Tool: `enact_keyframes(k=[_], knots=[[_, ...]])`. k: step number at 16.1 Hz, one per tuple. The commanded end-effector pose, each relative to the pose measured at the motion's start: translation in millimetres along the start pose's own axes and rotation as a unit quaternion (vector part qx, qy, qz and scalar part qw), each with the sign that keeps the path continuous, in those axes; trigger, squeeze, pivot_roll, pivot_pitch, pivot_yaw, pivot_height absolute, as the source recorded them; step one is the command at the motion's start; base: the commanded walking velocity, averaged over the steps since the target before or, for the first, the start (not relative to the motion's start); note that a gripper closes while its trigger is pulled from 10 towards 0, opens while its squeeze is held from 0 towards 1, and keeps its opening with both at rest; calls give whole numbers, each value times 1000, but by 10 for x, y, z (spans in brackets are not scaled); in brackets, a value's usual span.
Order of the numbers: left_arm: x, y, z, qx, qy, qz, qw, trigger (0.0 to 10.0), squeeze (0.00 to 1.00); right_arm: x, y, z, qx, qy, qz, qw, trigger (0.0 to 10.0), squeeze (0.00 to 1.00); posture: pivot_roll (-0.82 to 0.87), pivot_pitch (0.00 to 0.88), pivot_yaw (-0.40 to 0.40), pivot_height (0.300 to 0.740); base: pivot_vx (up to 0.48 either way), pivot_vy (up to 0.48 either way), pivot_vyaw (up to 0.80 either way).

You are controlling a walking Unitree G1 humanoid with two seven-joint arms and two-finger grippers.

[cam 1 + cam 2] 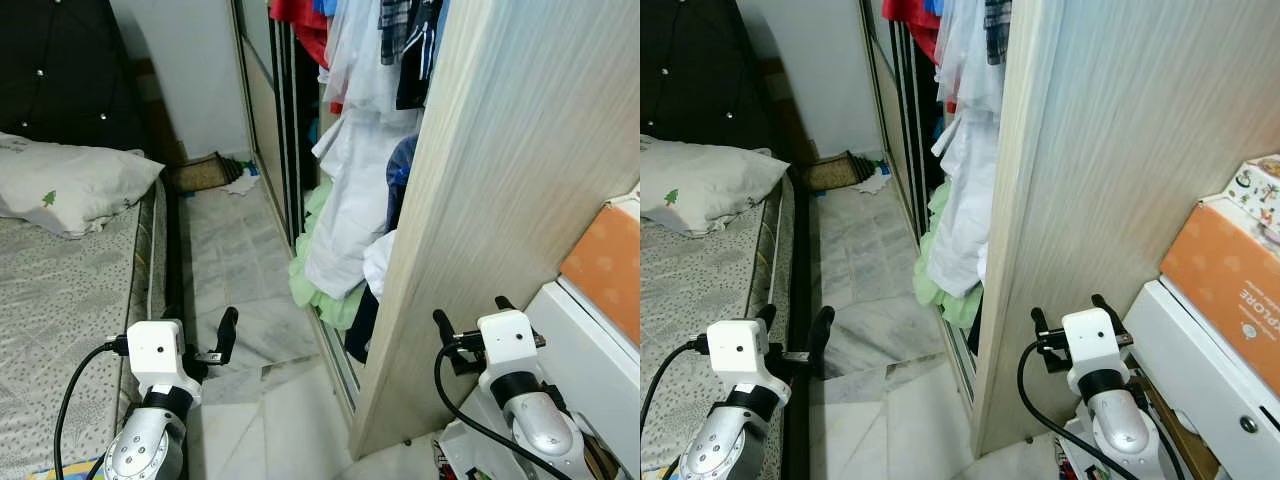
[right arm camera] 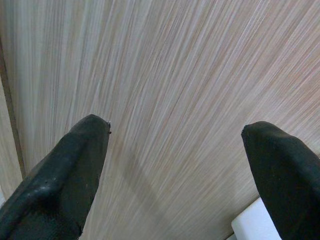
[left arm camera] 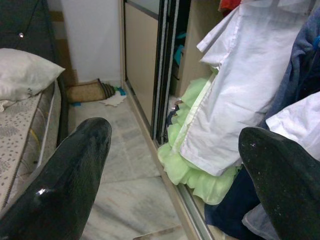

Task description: Clean up the room

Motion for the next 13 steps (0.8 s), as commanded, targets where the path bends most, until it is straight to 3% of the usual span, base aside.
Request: enact_keyframes(k=[1,6,10,13], knots=[[-15,-2,23,6,8,5,1000,10000,0,23,11,10,5,-1,-4,1000,10000,0,-171,0,15,740,0,0,0],[-16,-6,26,4,11,8,1000,10000,0,54,10,26,7,-7,-9,1000,10000,0,-171,0,15,740,0,0,0],[-17,-6,22,-3,11,10,1000,10000,0,64,5,36,8,-8,-9,1000,10000,0,-171,0,18,740,0,0,487],[-14,-8,19,-4,11,10,1000,10000,0,70,5,40,8,-9,-9,1000,10000,0,-172,0,18,740,0,-322,0]])
Point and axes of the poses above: a point about 5 cm out from each wrist's last joint towards the gripper, its own y axis pointing out of the wrist towards the gripper, its own x axis along the axis of the wrist's last joint, z = x × y, the point moved 3 cm from there along y, pointing out of the wrist towards the gripper, and after that the axes turned 9 degrees about -y, right-handed, at the moved point
